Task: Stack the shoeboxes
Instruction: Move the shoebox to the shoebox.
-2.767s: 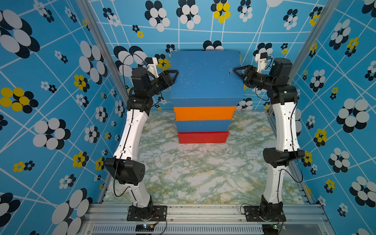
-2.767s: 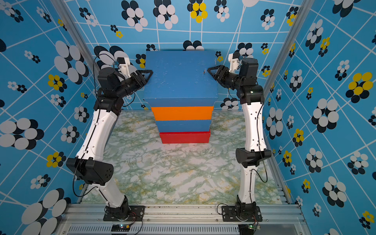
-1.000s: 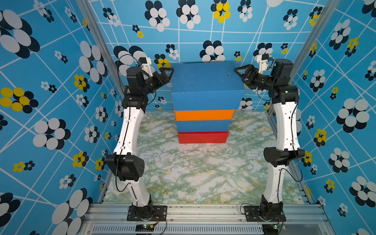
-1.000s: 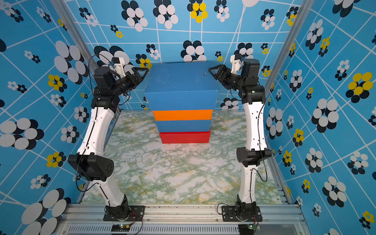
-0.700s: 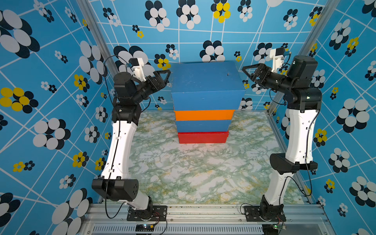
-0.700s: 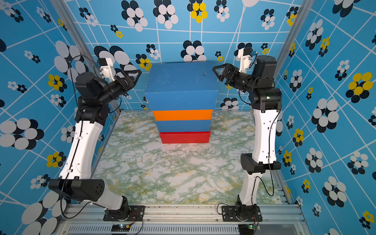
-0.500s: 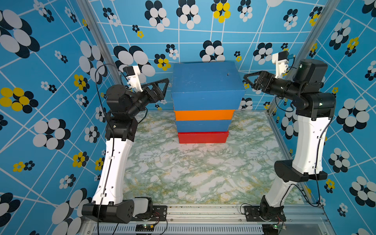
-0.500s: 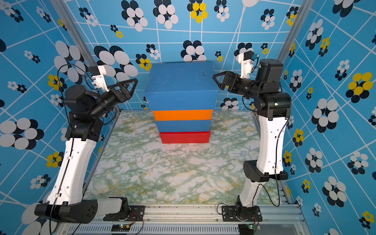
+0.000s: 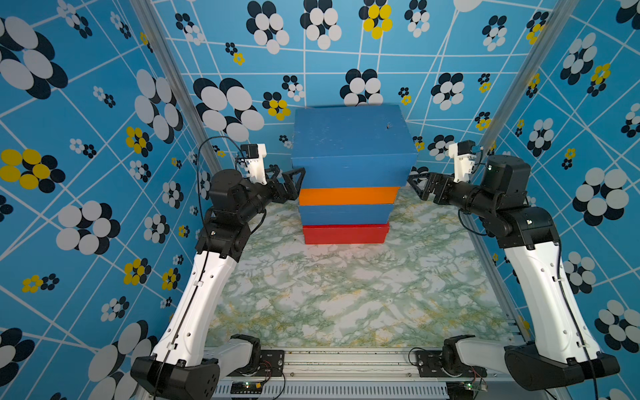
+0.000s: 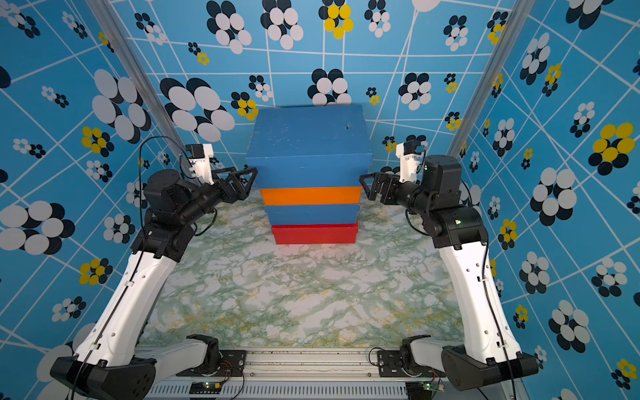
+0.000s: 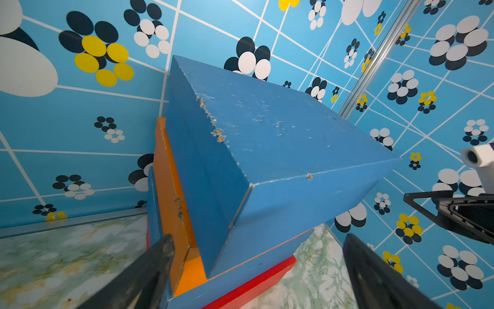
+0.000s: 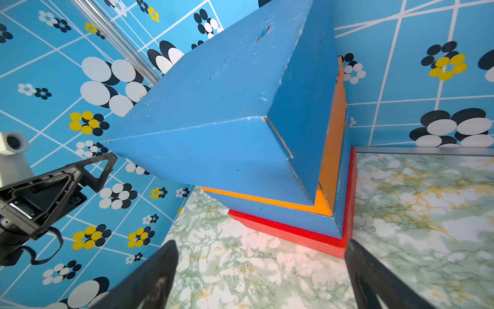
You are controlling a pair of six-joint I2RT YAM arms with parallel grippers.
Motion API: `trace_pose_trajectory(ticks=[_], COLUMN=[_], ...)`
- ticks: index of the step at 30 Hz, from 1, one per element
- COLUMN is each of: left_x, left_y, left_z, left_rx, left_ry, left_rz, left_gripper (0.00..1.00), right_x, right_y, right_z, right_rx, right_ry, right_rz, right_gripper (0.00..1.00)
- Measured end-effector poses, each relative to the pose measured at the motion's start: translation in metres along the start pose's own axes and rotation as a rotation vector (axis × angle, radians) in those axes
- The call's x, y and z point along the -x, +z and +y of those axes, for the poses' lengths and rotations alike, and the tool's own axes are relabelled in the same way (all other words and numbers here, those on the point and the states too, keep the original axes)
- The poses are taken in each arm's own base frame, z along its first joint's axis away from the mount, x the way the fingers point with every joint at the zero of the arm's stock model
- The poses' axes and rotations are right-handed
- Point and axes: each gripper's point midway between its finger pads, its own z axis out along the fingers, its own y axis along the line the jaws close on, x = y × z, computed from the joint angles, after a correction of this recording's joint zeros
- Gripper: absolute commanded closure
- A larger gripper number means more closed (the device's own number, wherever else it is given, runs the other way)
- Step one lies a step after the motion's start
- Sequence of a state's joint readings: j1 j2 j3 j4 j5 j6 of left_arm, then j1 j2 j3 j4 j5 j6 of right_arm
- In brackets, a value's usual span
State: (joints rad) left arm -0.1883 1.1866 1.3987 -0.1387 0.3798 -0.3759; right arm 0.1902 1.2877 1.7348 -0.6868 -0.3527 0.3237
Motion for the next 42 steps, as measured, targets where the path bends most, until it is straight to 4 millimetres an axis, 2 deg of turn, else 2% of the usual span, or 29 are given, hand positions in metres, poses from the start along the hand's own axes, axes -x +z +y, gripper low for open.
trace_pose_trajectory(ticks=[10,20,32,42], left_x=[-0.013,-0.033,-0.012,-0.007], left_y=[0.005,0.027,0.033,0.040], left_z=[0.008,0.027,0.022,0.024], left_rx=[0.039,0.073,0.064,0.069], left_ry=[0.017,-0.002,0.025,0.027], left_rz=[0.025,0.083,0.047,0.042], left_gripper=[0.00,0.00,0.01,0.01], right_x=[0.001,0.002,0.019,0.027], right_y=[0.016,0.039,0.046,0.052], right_z=[-0.015,-0.024,-0.023,-0.023], right_rx=[-0.050,-0.065,-0.063,-0.066], right_ry=[-0.013,-0.004,-0.016,-0.020], right_rz=[0.000,0.024,-0.001,-0.007], right_gripper=[0.01,0.01,0.01,0.01])
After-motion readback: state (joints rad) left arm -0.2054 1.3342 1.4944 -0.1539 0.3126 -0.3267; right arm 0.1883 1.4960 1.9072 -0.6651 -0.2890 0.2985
